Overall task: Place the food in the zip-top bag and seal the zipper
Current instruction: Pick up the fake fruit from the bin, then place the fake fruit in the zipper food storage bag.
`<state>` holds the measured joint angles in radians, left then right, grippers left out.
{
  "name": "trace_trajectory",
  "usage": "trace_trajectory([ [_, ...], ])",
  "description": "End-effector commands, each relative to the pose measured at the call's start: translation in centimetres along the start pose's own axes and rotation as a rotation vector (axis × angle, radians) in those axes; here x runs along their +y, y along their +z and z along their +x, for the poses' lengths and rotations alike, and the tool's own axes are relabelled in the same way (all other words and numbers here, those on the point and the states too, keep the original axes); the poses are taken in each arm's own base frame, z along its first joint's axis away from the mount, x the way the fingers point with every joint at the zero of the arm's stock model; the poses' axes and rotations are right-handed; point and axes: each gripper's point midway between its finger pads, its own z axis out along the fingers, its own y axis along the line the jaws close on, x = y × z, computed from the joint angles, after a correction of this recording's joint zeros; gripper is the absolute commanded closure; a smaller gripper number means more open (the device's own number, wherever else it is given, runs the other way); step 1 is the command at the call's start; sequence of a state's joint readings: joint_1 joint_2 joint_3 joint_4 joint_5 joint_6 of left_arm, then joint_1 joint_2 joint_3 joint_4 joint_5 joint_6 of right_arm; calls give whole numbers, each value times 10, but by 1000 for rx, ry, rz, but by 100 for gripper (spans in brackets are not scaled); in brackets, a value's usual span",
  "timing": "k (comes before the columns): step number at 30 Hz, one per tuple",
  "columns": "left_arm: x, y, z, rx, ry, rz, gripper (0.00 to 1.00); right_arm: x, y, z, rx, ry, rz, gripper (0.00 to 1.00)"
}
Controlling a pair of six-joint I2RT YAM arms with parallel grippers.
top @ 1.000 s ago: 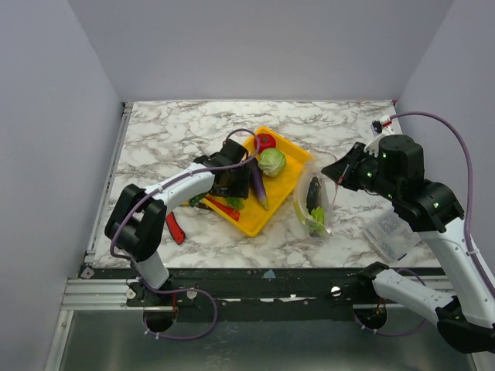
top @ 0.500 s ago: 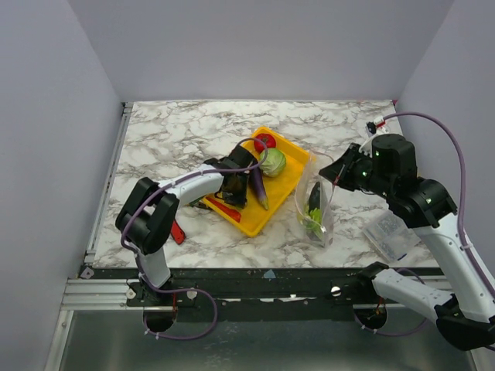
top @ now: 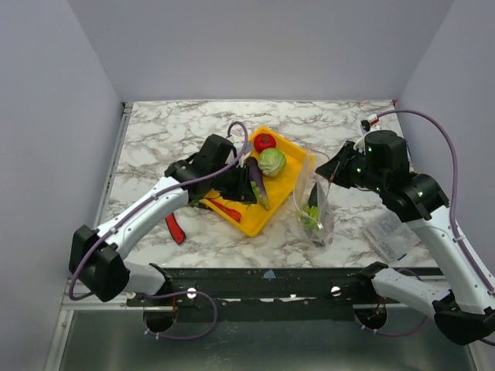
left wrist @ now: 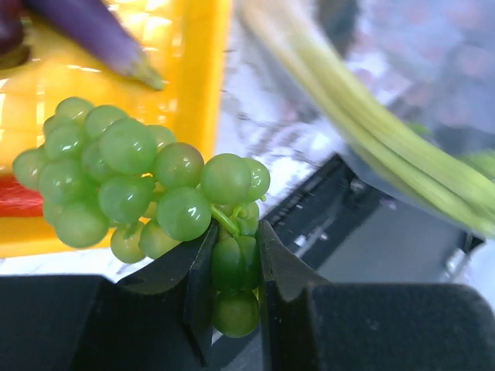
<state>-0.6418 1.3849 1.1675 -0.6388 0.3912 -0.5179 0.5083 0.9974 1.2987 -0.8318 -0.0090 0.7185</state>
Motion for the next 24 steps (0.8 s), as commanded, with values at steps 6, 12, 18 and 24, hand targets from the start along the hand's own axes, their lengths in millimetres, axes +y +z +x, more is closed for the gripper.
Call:
trace_trajectory([
  [6, -118, -118, 22, -43, 173, 531, 97, 4, 3, -16, -56, 20, 4, 99],
  [12, -178, -196, 30, -124, 315, 822, 100, 6, 7, -15, -42, 14, -1, 100],
  [18, -223, -243, 35, -129, 381, 1077, 100, 9, 5, -17, -46, 11, -12, 99],
  [24, -263, -245, 27, -41, 352, 1241, 100, 12, 7, -13, -29, 21, -35, 99],
])
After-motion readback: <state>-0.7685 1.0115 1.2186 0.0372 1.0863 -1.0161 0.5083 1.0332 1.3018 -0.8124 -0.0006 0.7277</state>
